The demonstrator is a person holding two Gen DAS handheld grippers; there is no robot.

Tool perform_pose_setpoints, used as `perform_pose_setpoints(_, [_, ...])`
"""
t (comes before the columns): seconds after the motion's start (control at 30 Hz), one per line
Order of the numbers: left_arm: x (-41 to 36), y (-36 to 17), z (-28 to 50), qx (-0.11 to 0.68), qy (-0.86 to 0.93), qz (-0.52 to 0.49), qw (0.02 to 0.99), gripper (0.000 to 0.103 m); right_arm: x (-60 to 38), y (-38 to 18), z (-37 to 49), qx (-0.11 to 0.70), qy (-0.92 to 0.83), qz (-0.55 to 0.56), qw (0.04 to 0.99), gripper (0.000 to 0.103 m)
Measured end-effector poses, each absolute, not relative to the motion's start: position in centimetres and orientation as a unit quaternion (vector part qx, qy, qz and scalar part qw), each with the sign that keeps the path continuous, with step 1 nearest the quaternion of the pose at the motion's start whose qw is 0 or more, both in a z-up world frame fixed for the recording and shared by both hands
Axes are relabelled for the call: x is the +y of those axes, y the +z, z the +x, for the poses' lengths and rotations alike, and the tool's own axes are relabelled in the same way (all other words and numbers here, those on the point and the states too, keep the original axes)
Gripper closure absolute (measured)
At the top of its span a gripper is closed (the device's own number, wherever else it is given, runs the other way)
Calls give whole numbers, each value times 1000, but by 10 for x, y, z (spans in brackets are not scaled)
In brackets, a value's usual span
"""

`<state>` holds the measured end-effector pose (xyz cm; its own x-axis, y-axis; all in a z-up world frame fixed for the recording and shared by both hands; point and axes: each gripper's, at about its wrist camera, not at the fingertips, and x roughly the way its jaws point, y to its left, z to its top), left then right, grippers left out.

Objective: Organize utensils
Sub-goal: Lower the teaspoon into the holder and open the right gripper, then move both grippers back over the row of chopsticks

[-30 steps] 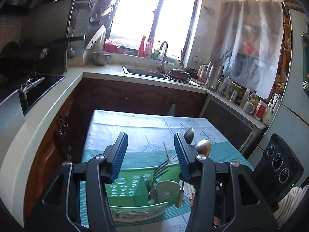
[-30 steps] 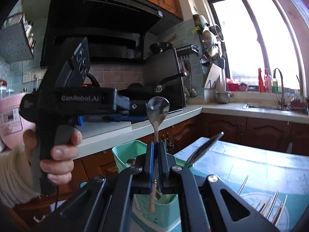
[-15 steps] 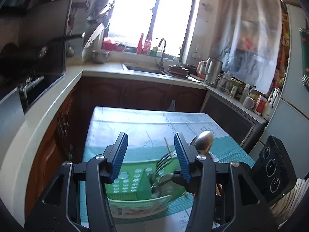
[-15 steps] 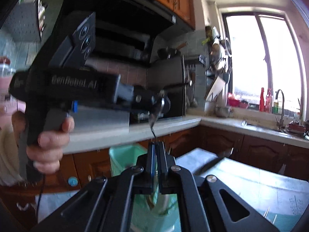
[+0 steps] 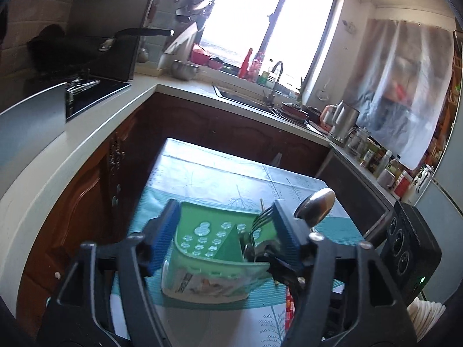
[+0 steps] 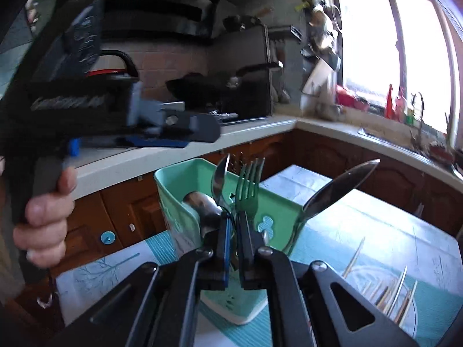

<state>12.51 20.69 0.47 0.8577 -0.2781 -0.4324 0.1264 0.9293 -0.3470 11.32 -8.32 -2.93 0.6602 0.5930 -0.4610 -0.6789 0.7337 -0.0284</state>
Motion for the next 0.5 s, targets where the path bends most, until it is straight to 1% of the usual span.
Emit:
perform_pose_setpoints(0.03, [206,5,121,242,-104,-153,953,32,-84,-27,113,230,350,-94,903,96])
perform_pose_setpoints(0.1, [202,5,111,240,-96,-143,955,28,-87,-25,110,247,350,-83,900,80])
perform_pose_setpoints(0.2, [194,5,98,241,-97,-131,957,27,-96,-22,98,244,340,-79,905,77])
perform_pose_setpoints(0.23, [191,5,93,242,-100,-130,956,26,-98,-20,94,244,336,-78,906,75])
perform_pose_setpoints(0.27, [187,5,89,243,-103,-129,956,26,-101,-18,89,243,331,-75,908,70])
perform_pose_setpoints(0.3, [184,5,85,244,-107,-127,955,26,-105,-16,84,243,324,-73,911,69])
perform_pose_setpoints(0.5, [162,4,58,251,-128,-112,953,26,-124,-9,56,254,280,-66,924,68])
